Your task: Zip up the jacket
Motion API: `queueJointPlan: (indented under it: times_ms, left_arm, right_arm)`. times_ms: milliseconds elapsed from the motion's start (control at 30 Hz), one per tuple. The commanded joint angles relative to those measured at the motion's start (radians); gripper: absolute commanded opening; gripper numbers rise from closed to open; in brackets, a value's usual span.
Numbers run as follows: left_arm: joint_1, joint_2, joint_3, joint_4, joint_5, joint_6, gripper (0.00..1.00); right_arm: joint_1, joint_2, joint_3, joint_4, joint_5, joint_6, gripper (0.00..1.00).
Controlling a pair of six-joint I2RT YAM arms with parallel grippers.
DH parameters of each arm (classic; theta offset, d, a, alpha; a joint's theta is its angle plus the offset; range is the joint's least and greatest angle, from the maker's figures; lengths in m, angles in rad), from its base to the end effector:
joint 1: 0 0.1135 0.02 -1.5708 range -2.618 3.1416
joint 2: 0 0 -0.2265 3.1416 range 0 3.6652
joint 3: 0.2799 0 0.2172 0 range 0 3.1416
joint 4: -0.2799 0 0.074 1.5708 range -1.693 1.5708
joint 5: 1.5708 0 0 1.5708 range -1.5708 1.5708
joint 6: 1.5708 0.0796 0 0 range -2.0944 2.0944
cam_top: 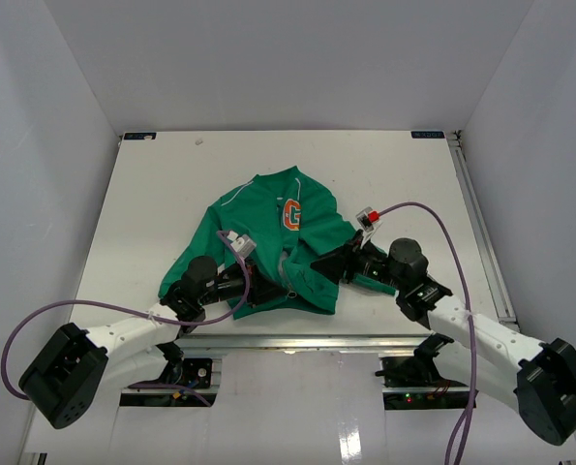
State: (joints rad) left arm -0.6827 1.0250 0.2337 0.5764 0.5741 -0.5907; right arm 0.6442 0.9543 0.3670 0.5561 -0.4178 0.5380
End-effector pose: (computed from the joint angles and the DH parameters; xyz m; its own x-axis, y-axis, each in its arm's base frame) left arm 0.1507 -0.1783 0.1708 -0.6617 -0.0647 -0.7470 0.6898 0.3380 -0.6403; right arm 0.1747 0.1716 0.2280 -0.4689 0.2336 -0.8518 -0.7370 0.4280 0.5230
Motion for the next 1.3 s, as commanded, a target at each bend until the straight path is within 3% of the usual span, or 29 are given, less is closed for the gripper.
queueJointPlan:
  times_ms: [0, 233, 467, 1267]
  left_arm:
    - [0.004, -0.002, 0.024, 0.012, 0.014, 0.002, 0.0]
    - [0.003, -0.004, 0.024, 0.02, 0.018, -0.005, 0.0]
    - [0.003, -0.023, 0.024, 0.005, 0.017, -0.009, 0.0]
    - [0.003, 0.005, 0.029, 0.02, 0.015, -0.017, 0.0]
  right_arm:
    - [0.09, -0.082, 0.05, -0.282, 0.237, -0.09, 0.49]
    - [0.297, -0.066, 0.065, -0.29, 0.371, -0.164, 0.46]
    - [0.39, 0.005, 0.087, -0.25, 0.419, -0.217, 0.38]
    - [0.472, 0.07, 0.116, -0.185, 0.474, -0.225, 0.37]
